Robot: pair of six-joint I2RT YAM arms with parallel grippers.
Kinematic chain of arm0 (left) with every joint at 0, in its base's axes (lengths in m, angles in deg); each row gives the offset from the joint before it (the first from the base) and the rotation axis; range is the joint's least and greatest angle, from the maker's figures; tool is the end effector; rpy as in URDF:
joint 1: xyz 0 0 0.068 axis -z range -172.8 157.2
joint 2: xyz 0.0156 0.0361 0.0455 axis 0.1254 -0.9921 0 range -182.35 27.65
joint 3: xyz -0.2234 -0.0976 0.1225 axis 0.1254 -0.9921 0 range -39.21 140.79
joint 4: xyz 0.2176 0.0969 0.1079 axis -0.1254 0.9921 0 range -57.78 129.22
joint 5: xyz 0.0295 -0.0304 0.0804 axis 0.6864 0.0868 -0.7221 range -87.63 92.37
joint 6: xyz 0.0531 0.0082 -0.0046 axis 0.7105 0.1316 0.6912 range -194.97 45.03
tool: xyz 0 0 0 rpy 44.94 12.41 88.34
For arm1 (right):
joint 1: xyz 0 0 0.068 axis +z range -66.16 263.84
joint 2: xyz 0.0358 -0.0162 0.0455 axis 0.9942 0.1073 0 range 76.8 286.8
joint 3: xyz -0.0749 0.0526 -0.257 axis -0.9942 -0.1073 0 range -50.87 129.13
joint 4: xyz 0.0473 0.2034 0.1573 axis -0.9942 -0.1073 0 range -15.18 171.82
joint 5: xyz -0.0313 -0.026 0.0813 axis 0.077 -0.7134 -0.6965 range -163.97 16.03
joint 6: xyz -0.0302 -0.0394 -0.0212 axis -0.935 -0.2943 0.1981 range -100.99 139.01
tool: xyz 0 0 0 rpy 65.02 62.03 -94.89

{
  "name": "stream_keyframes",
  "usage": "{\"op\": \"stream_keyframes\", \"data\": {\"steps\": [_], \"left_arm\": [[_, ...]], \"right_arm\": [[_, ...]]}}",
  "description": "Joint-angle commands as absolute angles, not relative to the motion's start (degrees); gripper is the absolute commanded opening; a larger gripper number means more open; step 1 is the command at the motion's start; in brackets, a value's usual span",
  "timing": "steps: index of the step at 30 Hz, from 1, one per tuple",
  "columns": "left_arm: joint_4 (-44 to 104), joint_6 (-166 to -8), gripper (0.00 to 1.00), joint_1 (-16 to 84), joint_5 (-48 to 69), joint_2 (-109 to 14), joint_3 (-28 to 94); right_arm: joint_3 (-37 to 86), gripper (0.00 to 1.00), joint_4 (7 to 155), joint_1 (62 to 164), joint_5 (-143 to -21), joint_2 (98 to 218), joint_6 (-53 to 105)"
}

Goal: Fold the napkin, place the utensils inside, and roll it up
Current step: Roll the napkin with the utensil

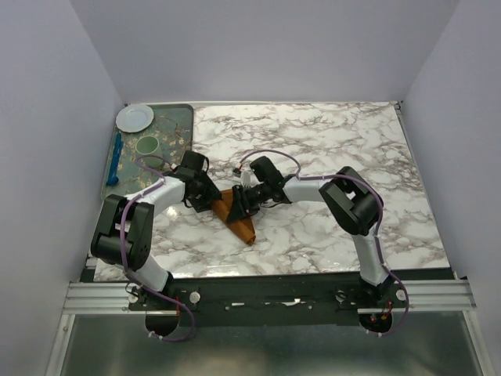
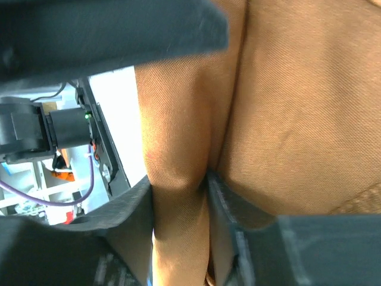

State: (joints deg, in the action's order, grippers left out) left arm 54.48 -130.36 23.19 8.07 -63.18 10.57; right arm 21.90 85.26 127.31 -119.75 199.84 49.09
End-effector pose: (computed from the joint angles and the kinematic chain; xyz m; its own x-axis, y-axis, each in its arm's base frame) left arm 0.2847 -0.0852 0.1640 -0.7487 -0.6374 -0.1822 -0.5270 0.7389 -0.4199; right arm 0.2976 0.3172 0.1125 -0.8768 -0.3496 -0.3301 -0.4579 0.3975 0.7952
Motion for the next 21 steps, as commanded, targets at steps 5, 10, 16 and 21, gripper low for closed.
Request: {"op": "stream_keyframes", "data": {"steps": [5, 10, 16, 21], "left_arm": [[52.61, -128.58, 0.51, 23.46, 4.31, -65.51, 8.25], [53.31, -127.53, 0.45, 23.46, 6.94, -67.35, 10.27], [54.37, -126.39, 0.45, 23.46, 9.84, -69.37, 11.85], [54.54, -126.04, 0.45, 23.38, 11.60, -70.52, 12.20]], "right_arm": [[17.60, 0.56, 75.67, 128.48, -107.74, 193.70, 41.26], [17.86, 0.63, 69.88, 131.39, -94.83, 186.85, 36.07], [19.78, 0.68, 65.75, 139.38, -70.24, 183.23, 31.49], [25.41, 0.70, 63.10, 147.11, -52.13, 187.35, 28.33]]}}
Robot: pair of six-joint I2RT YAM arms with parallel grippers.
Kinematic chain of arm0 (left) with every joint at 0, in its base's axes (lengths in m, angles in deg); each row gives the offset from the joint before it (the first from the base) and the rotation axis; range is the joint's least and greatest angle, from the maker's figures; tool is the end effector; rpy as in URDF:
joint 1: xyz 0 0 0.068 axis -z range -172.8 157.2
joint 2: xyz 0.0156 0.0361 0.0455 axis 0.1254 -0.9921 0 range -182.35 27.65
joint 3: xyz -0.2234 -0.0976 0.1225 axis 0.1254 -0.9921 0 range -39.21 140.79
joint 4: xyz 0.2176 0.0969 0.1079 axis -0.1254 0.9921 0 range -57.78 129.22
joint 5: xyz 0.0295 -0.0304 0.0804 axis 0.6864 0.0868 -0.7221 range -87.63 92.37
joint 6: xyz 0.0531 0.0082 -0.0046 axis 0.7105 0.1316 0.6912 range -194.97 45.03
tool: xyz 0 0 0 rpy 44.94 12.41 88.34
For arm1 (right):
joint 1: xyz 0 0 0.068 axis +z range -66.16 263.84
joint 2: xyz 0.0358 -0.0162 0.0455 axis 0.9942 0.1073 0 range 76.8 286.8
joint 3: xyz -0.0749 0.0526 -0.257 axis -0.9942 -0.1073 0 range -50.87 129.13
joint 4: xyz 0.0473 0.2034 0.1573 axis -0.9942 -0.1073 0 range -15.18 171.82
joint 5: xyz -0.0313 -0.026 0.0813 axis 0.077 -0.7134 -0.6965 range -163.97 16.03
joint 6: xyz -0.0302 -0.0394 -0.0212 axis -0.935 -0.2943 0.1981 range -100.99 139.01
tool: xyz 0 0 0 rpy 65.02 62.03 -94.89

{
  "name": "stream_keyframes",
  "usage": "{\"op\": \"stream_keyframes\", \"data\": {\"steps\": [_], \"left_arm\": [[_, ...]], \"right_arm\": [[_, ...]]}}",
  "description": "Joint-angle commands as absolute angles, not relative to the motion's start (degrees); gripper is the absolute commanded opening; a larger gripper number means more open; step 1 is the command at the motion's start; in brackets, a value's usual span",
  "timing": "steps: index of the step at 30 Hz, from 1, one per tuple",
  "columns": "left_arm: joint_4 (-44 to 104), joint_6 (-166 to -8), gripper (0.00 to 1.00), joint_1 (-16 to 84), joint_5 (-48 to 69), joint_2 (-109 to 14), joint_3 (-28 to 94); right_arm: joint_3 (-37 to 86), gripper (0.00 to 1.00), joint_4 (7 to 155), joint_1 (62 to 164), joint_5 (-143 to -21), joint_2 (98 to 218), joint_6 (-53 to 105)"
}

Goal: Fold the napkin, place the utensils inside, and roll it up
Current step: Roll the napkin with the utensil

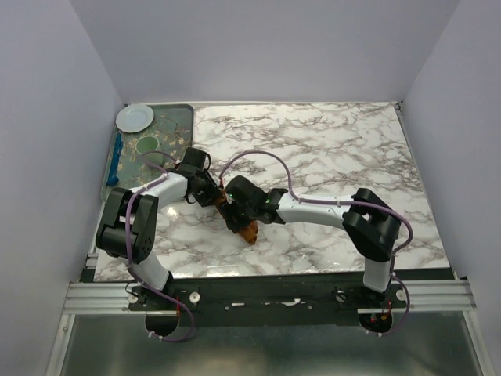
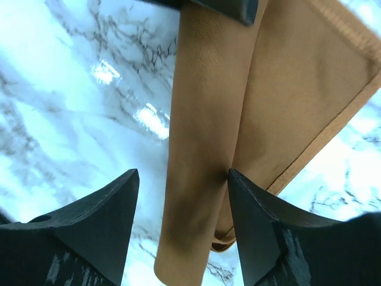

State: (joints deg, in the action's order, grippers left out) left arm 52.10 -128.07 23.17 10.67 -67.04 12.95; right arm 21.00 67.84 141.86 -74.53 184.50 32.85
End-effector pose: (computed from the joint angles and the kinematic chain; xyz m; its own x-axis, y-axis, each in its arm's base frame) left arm 0.2998 -0.0911 0.1584 -0.7807 -0.5997 -0.1758 -0.4795 0.7552 -0.4470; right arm 0.2141 0.3434 0.1864 -0.5965 -0.5038 -0.6248 -0.7300 0.6640 0.1616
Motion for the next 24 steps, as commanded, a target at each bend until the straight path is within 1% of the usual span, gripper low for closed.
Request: {"op": "stream_keyframes", "data": {"steps": [1, 4, 8, 10, 13, 14, 16, 17, 19, 20, 21, 22, 23, 24], "left_arm": [[55.15, -125.86, 0.45, 23.46, 11.69, -70.96, 12.56], [55.42, -125.59, 0.45, 23.20, 11.95, -71.23, 12.82], [55.25, -125.68, 0.45, 23.11, 13.44, -71.66, 12.91], [55.07, -125.15, 0.45, 23.03, 13.63, -71.14, 12.82], [53.84, -124.54, 0.45, 23.11, 14.32, -70.79, 12.30], [53.23, -124.54, 0.45, 23.03, 14.85, -70.87, 12.30], [52.61, -124.10, 0.46, 23.03, 15.21, -70.96, 12.21], [52.35, -123.75, 0.46, 23.03, 15.38, -70.88, 12.38], [52.17, -122.52, 0.46, 23.11, 15.21, -70.96, 12.82], [52.17, -122.08, 0.47, 23.11, 14.95, -70.88, 12.91], [52.00, -121.73, 0.48, 23.03, 14.59, -70.61, 13.00], [51.82, -121.12, 0.55, 23.03, 14.42, -70.44, 13.17], [51.03, -120.85, 0.58, 23.11, 14.42, -70.00, 13.00], [50.59, -120.76, 0.62, 23.03, 14.42, -69.73, 12.91]], "right_arm": [[27.24, 0.70, 62.31, 147.91, -50.18, 188.41, 28.15], [31.64, 0.72, 59.86, 150.19, -44.55, 192.10, 27.54], [33.76, 0.72, 59.40, 151.25, -43.12, 195.27, 27.27], [33.07, 0.70, 60.02, 151.08, -43.74, 196.32, 29.02], [31.75, 0.63, 60.98, 150.56, -45.76, 196.24, 30.08], [31.40, 0.57, 61.51, 150.38, -47.50, 196.15, 30.43], [30.43, 0.51, 61.86, 149.42, -49.27, 196.24, 31.31], [30.08, 0.46, 62.56, 149.06, -51.45, 196.06, 31.57], [29.46, 0.42, 63.00, 147.75, -53.83, 195.97, 32.45], [28.68, 0.37, 63.53, 147.13, -56.89, 195.89, 32.80], [28.32, 0.34, 63.71, 146.51, -58.40, 195.80, 33.50], [27.80, 0.30, 63.97, 145.29, -59.98, 195.45, 34.12], [26.57, 0.18, 64.84, 144.50, -63.65, 195.27, 34.73], [26.04, 0.17, 65.29, 143.70, -65.61, 195.01, 36.05]]}}
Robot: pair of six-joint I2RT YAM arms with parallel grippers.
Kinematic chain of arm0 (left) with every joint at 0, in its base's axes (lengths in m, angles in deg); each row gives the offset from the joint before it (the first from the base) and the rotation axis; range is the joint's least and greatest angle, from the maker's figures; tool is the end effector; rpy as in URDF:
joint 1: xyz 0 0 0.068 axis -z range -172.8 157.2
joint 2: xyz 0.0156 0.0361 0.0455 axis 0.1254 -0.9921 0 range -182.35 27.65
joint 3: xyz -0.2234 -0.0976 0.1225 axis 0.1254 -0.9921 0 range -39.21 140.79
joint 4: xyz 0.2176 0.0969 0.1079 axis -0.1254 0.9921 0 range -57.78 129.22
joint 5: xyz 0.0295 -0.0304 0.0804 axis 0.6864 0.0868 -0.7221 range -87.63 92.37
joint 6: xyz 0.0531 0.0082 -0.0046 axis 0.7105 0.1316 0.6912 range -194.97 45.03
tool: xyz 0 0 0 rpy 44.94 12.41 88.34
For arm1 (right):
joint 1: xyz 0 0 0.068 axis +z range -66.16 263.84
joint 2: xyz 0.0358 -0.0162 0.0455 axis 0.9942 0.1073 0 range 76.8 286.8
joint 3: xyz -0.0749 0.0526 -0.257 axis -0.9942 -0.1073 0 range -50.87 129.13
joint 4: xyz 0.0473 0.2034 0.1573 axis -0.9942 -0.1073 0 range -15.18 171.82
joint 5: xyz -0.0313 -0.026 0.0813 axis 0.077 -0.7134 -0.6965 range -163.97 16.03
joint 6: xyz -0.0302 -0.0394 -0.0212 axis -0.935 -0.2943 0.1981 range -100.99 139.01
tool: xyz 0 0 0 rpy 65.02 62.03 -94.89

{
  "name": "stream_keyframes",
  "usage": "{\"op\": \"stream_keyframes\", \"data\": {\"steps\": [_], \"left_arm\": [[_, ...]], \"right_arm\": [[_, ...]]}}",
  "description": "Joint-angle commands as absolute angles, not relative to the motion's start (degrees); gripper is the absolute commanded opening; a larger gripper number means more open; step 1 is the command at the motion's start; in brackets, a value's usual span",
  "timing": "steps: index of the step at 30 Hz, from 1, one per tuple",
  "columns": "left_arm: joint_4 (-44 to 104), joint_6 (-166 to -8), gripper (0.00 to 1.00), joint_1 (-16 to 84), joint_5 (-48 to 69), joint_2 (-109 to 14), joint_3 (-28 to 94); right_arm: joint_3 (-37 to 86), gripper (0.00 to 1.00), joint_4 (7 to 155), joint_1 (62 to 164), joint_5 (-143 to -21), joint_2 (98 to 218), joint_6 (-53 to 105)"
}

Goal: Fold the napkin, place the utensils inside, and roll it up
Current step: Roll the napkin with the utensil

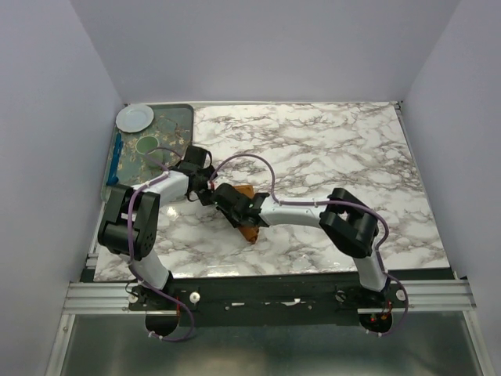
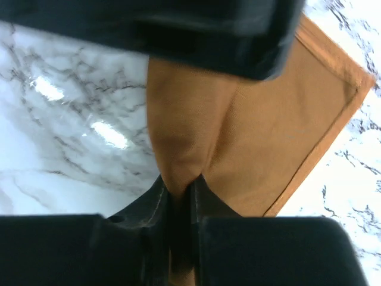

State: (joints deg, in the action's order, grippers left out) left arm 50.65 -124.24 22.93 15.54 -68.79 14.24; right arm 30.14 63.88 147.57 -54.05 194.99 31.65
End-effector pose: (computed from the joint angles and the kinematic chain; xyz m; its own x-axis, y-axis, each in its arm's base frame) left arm 0.3075 -0.0950 0.1572 -0.8310 -0.5326 -0.1606 -0.4000 0.7727 -0.4929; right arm 0.2046 0.3869 0.1576 -0.5199 -0.5885 -0.6192 -0.6590 0.7375 -0.1476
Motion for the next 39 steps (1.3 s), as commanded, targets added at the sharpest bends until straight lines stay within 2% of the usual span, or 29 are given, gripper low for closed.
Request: {"op": "stream_keyframes", "data": {"steps": [1, 6, 7, 11, 17, 23, 29, 36, 39], "left_arm": [[50.15, -120.93, 0.69, 23.11, 14.07, -69.38, 12.74], [50.49, -119.62, 0.87, 23.03, 13.10, -67.63, 14.92], [51.20, -119.18, 0.93, 23.03, 12.49, -67.36, 16.15], [53.48, -117.95, 0.98, 22.76, 9.42, -64.64, 17.39], [54.28, -116.89, 0.99, 22.50, 9.05, -60.68, 16.78], [53.23, -117.59, 0.99, 23.46, 13.01, -61.38, 15.02], [52.96, -119.70, 0.98, 25.39, 13.81, -65.86, 15.28], [54.89, -122.87, 0.95, 25.75, 10.64, -70.34, 15.20], [55.33, -123.75, 0.89, 25.75, 9.32, -72.27, 15.37]], "right_arm": [[25.51, 0.17, 65.64, 142.48, -67.28, 194.83, 36.67], [22.35, 0.19, 68.63, 139.13, -78.35, 194.57, 40.36], [22.17, 0.19, 69.15, 138.08, -80.28, 194.57, 40.89], [19.97, 0.19, 73.80, 134.83, -93.53, 195.09, 43.35], [19.09, 0.18, 77.42, 129.55, -108.05, 197.90, 45.64], [16.81, 0.20, 82.94, 126.03, -116.67, 200.19, 48.80], [15.66, 0.27, 86.99, 123.31, -122.65, 202.04, 51.96], [14.69, 0.29, 90.25, 121.55, -125.04, 203.18, 54.17], [13.91, 0.33, 89.46, 121.72, -123.55, 201.52, 52.59]]}}
